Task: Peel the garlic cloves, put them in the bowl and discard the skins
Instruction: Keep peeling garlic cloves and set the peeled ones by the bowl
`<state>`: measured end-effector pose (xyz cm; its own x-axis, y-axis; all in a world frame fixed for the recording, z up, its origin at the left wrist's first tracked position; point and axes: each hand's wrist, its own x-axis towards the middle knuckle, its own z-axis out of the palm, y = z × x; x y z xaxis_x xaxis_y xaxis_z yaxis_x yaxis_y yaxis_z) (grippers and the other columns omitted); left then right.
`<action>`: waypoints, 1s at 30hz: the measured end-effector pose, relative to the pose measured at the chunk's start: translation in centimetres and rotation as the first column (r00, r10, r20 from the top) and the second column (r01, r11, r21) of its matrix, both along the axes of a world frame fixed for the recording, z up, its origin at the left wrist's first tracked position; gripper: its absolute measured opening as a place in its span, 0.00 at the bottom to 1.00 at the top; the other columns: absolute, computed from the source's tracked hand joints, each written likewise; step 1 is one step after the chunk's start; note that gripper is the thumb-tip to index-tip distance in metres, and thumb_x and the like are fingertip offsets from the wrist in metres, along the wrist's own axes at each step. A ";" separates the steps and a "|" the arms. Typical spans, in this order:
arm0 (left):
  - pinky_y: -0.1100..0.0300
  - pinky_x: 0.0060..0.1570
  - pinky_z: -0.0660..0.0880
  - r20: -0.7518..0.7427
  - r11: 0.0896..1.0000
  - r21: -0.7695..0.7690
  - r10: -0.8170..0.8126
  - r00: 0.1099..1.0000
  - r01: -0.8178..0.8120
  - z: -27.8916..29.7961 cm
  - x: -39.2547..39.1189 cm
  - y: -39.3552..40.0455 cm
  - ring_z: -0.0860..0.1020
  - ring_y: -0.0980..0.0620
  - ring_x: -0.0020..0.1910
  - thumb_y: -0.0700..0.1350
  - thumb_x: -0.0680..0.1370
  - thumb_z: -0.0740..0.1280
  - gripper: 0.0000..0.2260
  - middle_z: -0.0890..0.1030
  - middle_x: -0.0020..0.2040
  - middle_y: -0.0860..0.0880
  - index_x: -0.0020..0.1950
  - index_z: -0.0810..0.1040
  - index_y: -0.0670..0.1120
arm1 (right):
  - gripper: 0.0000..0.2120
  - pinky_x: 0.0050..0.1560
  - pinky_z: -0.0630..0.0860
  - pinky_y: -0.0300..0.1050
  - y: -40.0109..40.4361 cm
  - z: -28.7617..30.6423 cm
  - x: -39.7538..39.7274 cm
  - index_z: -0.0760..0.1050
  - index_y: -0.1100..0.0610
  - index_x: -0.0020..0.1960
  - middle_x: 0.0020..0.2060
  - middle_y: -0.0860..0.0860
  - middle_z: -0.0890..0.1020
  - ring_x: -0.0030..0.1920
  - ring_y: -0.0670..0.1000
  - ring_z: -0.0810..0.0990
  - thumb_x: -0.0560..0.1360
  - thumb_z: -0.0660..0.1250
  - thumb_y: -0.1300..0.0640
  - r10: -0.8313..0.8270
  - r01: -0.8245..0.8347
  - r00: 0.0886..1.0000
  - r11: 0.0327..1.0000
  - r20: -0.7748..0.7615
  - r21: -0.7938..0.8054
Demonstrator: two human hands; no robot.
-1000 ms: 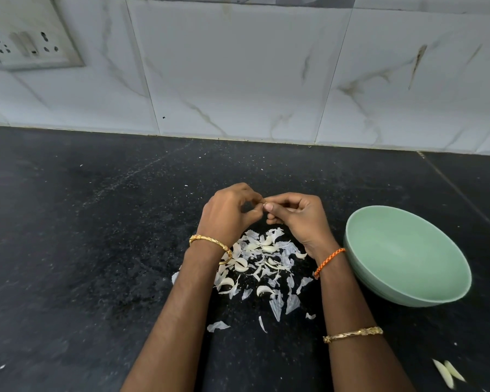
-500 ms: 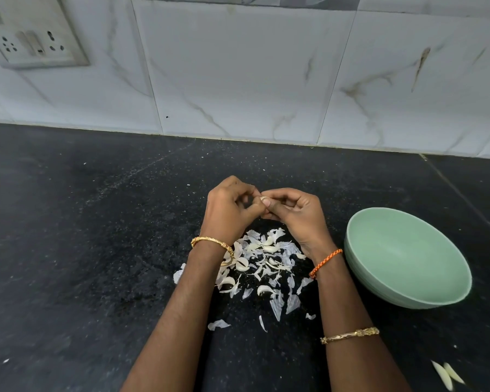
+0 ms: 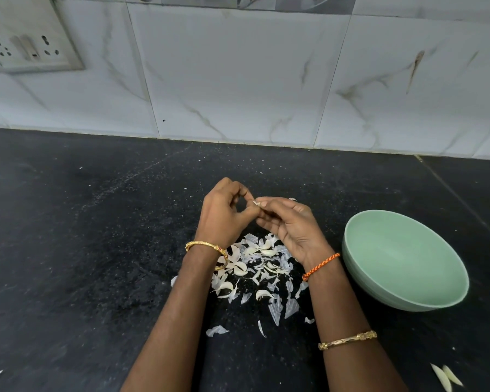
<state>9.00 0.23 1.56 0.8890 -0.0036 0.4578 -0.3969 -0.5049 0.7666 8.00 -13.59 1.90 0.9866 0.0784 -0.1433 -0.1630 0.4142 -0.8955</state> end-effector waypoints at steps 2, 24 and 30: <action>0.68 0.29 0.66 0.002 1.000 -0.001 -0.020 1.000 0.020 0.0 0.0 0.1 0.66 0.58 0.30 0.38 0.70 0.71 0.05 0.71 0.37 0.49 0.39 0.77 0.46 | 0.05 0.38 0.80 0.38 -0.1 0.0 0.1 0.81 0.66 0.44 0.35 0.56 0.83 0.34 0.46 0.80 0.74 0.66 0.70 0.006 -0.006 1.000 1.000 -0.006 0.000; 0.69 0.28 0.64 -0.067 0.987 -0.150 -0.077 0.995 0.066 0.2 -0.3 0.7 0.67 0.59 0.27 0.41 0.74 0.69 0.09 0.74 0.29 0.55 0.34 0.79 0.41 | 0.06 0.37 0.79 0.37 -1.6 -0.1 -0.1 0.81 0.58 0.43 0.36 0.49 0.84 0.36 0.44 0.79 0.66 0.71 0.62 0.028 -0.026 0.999 0.998 0.031 -0.055; 0.63 0.30 0.73 -0.080 0.987 0.002 -0.159 0.984 0.160 -0.3 0.0 0.9 0.73 0.56 0.28 0.41 0.71 0.74 0.06 0.81 0.43 0.56 0.44 0.84 0.52 | 0.03 0.38 0.80 0.37 -1.5 -0.6 0.2 0.80 0.61 0.42 0.38 0.55 0.85 0.40 0.48 0.84 0.72 0.70 0.67 -0.039 0.041 0.999 0.987 0.014 -0.156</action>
